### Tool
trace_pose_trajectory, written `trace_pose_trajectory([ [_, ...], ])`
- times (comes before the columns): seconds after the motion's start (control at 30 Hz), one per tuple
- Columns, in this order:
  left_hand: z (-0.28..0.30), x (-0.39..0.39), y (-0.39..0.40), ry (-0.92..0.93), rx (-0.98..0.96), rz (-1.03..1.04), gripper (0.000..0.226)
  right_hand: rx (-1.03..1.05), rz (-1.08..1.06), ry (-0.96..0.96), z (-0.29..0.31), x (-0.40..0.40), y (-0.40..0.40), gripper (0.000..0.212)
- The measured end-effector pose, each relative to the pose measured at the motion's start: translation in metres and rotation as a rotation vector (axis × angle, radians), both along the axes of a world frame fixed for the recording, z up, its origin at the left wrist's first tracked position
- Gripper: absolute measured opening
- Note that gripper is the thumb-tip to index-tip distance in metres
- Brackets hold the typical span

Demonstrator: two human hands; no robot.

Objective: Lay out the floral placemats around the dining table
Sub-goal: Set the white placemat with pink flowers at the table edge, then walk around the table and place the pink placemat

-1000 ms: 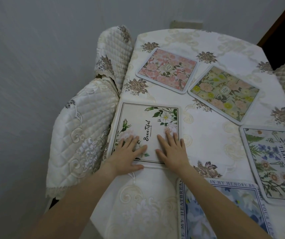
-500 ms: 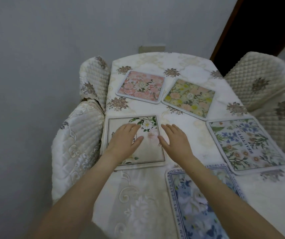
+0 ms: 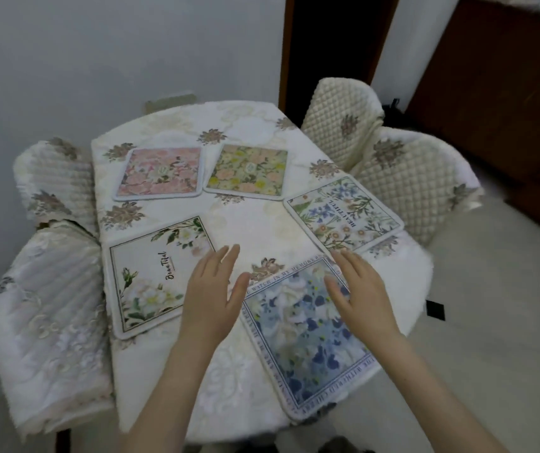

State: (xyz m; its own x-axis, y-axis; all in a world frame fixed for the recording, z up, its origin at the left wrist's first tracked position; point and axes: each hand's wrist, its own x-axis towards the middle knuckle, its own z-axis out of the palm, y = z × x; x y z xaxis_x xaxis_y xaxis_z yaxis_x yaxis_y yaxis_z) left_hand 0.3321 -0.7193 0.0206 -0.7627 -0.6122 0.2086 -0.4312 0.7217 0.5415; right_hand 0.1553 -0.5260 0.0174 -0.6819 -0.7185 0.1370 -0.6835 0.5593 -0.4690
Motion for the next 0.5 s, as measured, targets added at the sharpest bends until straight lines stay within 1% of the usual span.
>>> trace_pose_trajectory([
  [0.07, -0.008, -0.005, 0.031, -0.004, 0.059, 0.003, 0.056, -0.007, -0.095, -0.042, -0.009, -0.004, 0.045, 0.059],
  [0.2, -0.02, -0.036, 0.099, -0.083, 0.039, -0.114, 0.054, -0.021, -0.231, -0.102, -0.024, -0.02, 0.132, 0.055],
  [0.3, -0.023, -0.077, 0.157, -0.135, 0.036, -0.199, 0.052, -0.035, -0.31, -0.096, -0.03, -0.038, 0.199, 0.048],
  [0.5, -0.014, -0.176, 0.275, -0.099, -0.003, -0.392, 0.053, -0.025, -0.491, -0.075, -0.021, -0.09, 0.331, 0.05],
])
